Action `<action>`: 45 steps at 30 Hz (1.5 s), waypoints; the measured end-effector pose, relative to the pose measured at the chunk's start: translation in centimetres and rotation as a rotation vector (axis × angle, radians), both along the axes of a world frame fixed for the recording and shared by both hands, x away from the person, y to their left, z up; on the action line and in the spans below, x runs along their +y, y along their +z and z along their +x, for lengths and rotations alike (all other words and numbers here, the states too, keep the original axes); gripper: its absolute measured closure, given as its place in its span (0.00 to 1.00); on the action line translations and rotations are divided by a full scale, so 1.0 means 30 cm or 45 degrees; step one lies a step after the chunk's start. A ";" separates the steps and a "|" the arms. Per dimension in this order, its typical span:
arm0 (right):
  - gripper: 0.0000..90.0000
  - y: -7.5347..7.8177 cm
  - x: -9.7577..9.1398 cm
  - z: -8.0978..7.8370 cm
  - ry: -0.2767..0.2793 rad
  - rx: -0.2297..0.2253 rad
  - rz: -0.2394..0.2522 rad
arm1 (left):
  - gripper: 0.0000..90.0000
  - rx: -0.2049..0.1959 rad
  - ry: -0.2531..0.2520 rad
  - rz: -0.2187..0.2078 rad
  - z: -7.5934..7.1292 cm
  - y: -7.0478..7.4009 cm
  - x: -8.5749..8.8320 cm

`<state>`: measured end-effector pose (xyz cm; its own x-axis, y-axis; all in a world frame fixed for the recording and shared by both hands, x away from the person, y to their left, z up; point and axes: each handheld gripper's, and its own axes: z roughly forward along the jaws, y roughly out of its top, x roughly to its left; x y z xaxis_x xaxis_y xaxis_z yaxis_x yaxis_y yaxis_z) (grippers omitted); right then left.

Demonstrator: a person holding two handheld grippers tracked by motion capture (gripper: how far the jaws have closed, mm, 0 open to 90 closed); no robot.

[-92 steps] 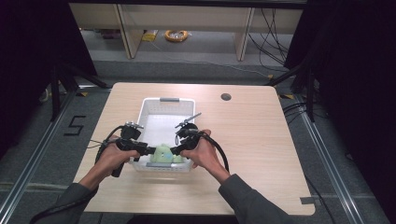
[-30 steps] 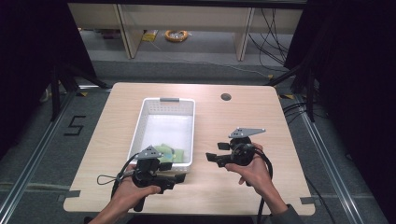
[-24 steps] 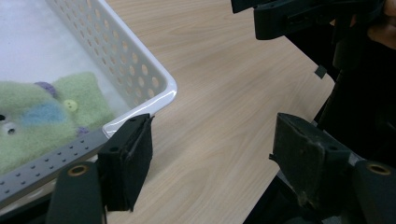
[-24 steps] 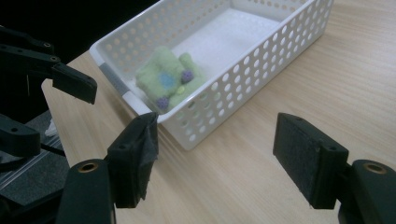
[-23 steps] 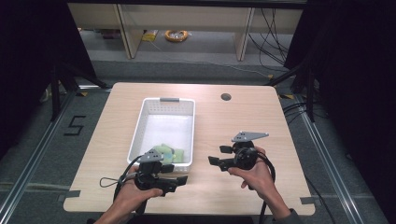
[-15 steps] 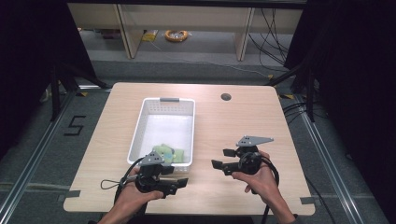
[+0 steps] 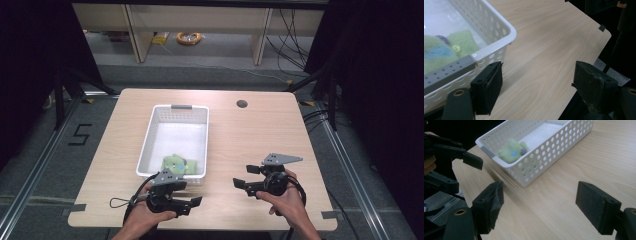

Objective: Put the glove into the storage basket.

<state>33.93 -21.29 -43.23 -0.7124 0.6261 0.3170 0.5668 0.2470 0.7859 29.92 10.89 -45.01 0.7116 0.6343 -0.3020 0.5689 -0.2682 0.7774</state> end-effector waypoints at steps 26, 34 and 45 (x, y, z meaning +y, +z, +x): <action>0.21 -0.084 -0.065 -0.072 0.012 -0.029 -0.014 | 0.21 0.030 -0.018 -0.009 -0.043 -0.092 0.016; 0.21 -0.114 -0.070 -0.095 0.024 -0.011 0.006 | 0.21 0.022 -0.026 0.002 -0.060 -0.115 0.021; 0.21 -0.145 -0.077 -0.128 0.027 -0.016 -0.087 | 0.21 -0.004 -0.023 0.048 -0.093 -0.143 0.019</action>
